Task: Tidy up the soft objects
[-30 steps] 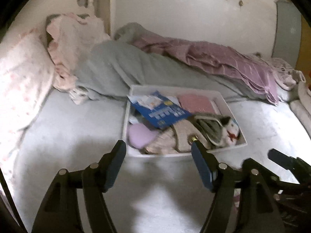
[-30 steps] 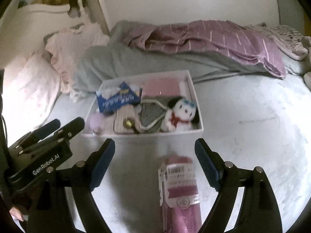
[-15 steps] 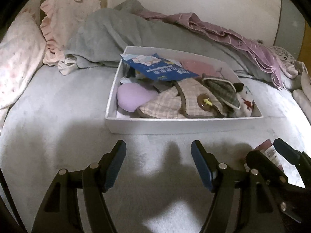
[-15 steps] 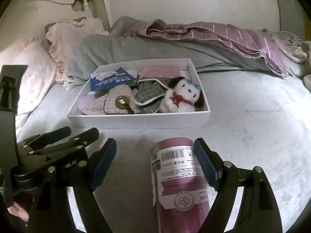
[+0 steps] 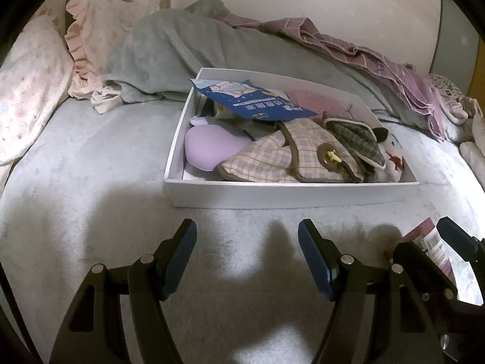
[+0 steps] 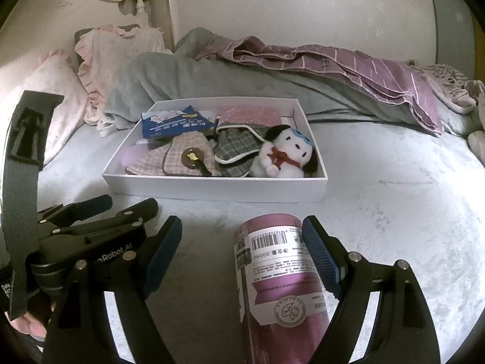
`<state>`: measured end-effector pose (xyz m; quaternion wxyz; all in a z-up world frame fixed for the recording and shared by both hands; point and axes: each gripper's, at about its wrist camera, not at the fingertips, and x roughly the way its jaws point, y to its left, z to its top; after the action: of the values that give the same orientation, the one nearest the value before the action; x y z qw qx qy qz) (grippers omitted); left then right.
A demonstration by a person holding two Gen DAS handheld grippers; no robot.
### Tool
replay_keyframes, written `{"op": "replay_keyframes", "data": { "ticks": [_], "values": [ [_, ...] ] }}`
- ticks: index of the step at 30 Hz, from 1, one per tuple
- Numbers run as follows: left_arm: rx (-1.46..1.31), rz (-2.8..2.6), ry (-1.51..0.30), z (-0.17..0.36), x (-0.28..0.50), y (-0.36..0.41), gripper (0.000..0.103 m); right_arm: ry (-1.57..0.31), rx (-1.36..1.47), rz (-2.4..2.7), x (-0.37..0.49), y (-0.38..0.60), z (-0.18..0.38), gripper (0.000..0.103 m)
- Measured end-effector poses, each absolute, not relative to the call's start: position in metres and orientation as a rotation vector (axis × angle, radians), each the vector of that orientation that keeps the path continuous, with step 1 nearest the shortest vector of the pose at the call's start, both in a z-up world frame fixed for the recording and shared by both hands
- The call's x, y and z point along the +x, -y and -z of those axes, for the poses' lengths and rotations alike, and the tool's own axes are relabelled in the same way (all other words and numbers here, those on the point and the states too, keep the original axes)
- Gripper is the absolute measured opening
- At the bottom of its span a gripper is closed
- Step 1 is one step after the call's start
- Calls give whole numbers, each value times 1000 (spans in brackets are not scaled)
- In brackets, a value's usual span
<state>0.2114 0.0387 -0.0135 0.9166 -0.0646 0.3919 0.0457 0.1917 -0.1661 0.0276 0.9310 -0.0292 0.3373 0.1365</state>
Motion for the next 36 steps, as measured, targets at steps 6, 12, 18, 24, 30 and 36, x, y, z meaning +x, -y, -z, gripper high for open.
{"op": "replay_keyframes", "data": {
  "ticks": [6, 12, 18, 24, 30, 36],
  "values": [
    [-111, -114, -801, 13, 211, -37, 70, -693, -66, -276, 192, 166, -27, 83],
    [-83, -136, -787, 11, 210, -34, 70, -701, -68, -275, 193, 168, -27, 83],
    [-70, -149, -776, 10, 209, -34, 70, -702, -69, -275, 194, 168, -27, 83],
    [-46, -176, -760, 9, 208, -32, 70, -703, -75, -272, 195, 169, -27, 83],
    [-4, -185, -755, 9, 208, -26, 70, -707, -29, -284, 198, 176, -27, 83],
    [-8, -180, -762, 10, 209, -27, 70, -710, -22, -285, 199, 177, -26, 83]
  ]
}}
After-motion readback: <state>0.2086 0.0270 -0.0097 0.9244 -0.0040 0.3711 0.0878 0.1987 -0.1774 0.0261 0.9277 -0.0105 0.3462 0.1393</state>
